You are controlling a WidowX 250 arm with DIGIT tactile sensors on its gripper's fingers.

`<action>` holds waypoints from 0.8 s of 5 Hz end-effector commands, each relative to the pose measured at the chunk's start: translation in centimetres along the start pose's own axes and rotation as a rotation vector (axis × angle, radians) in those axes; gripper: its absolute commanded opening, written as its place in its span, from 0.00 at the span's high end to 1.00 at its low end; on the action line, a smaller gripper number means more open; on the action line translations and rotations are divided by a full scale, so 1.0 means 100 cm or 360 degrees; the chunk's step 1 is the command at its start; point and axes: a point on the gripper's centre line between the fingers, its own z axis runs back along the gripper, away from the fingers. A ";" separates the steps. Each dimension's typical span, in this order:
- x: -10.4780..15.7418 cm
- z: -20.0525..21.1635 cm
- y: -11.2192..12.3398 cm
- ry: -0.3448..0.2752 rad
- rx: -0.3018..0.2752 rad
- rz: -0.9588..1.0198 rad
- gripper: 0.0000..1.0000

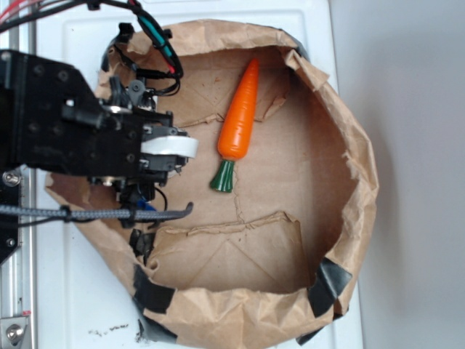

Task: Grab the white paper.

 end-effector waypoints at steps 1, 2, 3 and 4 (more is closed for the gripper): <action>0.021 0.019 -0.001 -0.0038 -0.0018 0.0034 1.00; 0.026 0.034 0.005 -0.0045 -0.0063 0.0056 1.00; 0.032 0.070 0.018 -0.0103 -0.0171 0.0147 1.00; 0.042 0.104 0.025 -0.0102 -0.0269 0.0208 1.00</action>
